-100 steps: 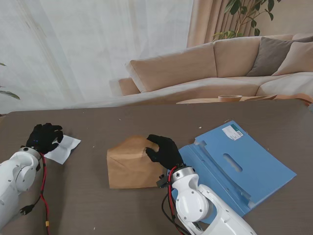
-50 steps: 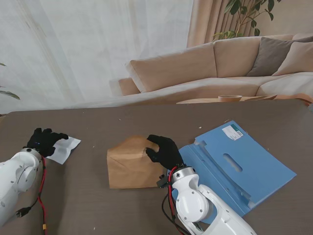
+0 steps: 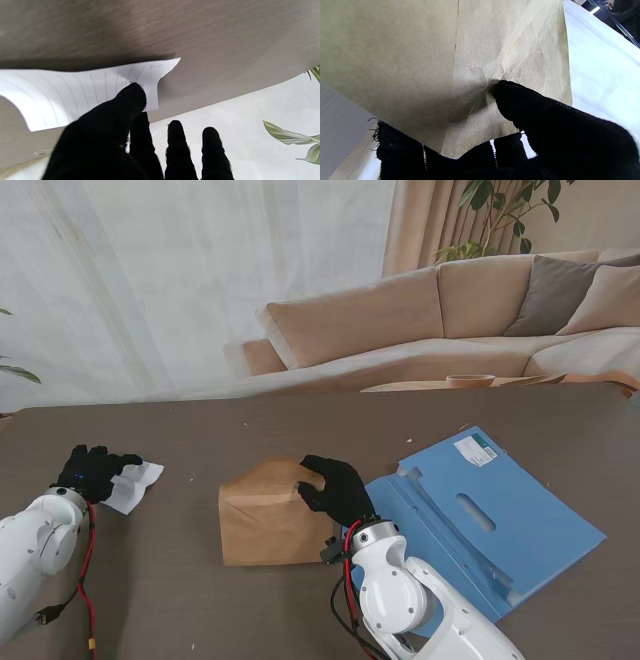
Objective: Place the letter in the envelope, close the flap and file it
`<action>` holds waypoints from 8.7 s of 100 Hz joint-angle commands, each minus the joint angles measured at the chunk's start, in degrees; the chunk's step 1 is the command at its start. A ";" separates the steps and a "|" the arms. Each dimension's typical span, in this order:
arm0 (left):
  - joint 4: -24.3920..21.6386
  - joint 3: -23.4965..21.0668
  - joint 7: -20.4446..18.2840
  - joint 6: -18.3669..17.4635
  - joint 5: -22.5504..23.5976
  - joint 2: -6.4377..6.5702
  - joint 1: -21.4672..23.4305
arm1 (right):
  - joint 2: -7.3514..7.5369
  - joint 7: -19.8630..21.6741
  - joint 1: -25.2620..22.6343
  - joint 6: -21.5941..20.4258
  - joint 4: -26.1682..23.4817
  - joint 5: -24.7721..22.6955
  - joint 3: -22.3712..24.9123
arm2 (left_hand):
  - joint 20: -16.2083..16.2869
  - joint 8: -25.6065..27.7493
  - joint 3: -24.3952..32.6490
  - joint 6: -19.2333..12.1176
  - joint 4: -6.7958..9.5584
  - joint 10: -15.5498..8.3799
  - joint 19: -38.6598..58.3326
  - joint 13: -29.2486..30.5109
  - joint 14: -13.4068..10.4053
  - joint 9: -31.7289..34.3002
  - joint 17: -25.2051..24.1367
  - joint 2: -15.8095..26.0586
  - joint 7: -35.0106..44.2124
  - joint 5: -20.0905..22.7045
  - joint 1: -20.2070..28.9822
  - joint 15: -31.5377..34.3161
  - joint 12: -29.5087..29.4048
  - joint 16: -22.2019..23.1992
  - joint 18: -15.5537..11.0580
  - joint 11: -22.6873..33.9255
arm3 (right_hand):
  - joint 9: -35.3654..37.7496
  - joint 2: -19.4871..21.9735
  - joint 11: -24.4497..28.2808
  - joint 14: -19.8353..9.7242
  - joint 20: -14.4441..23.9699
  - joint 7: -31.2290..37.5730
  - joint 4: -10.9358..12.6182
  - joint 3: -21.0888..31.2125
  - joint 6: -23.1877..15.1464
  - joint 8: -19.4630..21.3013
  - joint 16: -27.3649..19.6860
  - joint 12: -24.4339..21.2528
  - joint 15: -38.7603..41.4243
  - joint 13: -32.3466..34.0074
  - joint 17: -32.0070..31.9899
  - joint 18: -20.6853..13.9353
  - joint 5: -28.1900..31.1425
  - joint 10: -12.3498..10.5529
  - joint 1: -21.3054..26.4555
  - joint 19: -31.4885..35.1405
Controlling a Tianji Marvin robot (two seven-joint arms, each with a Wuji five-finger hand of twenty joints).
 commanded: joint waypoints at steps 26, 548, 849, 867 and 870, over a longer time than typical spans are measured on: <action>-1.36 -1.62 0.25 -1.55 -0.27 -0.71 1.15 | -0.27 0.70 -0.14 -0.29 -0.09 0.24 -0.13 | -0.45 -0.25 -6.85 0.78 -1.41 3.95 4.36 4.26 0.83 8.60 0.07 -2.43 7.82 -2.28 8.45 9.46 7.96 6.11 1.04 11.62 | 2.15 -0.41 1.14 0.32 0.98 5.11 0.70 1.97 -3.47 0.93 0.33 -0.40 1.42 1.23 0.40 0.38 2.46 -0.13 1.96 3.37; -48.71 -7.11 21.42 -28.72 -6.59 -8.90 26.73 | -1.07 1.98 2.64 8.09 -6.65 3.06 -0.73 | 9.44 -9.08 -1.29 16.26 -3.52 18.64 51.35 7.32 5.04 26.49 0.03 -4.72 36.82 32.99 0.02 35.56 4.23 23.07 2.27 -1.48 | 3.67 -1.33 2.04 0.69 0.92 5.05 1.25 3.37 -2.79 0.43 0.22 -0.16 3.42 4.08 4.32 1.03 3.16 0.70 0.97 5.67; -56.13 -6.02 19.20 -9.67 2.33 -7.14 33.05 | -1.97 -0.62 4.05 9.18 -5.57 1.58 -2.23 | 13.99 -5.52 3.67 18.26 -5.01 18.87 52.55 5.75 9.68 17.78 -2.30 -11.74 24.43 24.64 -9.89 33.82 -1.56 25.19 5.94 1.84 | 4.29 -1.80 2.30 0.09 -0.25 5.25 1.27 3.90 -2.75 0.85 -0.18 0.09 3.83 5.30 5.69 0.91 3.42 0.70 0.81 6.75; -55.90 -6.48 20.62 -10.38 1.68 -7.38 32.93 | -1.94 -0.53 4.03 9.23 -5.52 1.55 -2.23 | 13.49 -5.42 3.43 16.74 -5.41 18.82 51.18 3.98 9.46 14.79 -3.53 -11.34 22.40 25.90 -9.21 32.92 -0.80 25.36 5.25 1.81 | 4.30 -1.84 2.30 0.08 -0.26 5.27 1.28 3.92 -2.75 0.87 -0.17 0.10 3.87 5.35 5.70 0.94 3.47 0.68 0.83 6.76; -55.84 -6.53 20.93 -10.49 1.59 -7.42 32.89 | -1.91 -0.45 4.04 9.25 -5.53 1.54 -2.20 | 13.48 -5.40 3.22 16.68 -5.47 18.82 51.15 4.00 9.50 14.83 -3.55 -11.26 22.38 26.07 -9.03 32.95 -0.62 25.41 5.27 1.90 | 4.28 -1.83 2.30 0.07 -0.26 5.26 1.27 3.91 -2.75 0.87 -0.17 0.10 3.87 5.35 5.70 0.95 3.47 0.69 0.80 6.76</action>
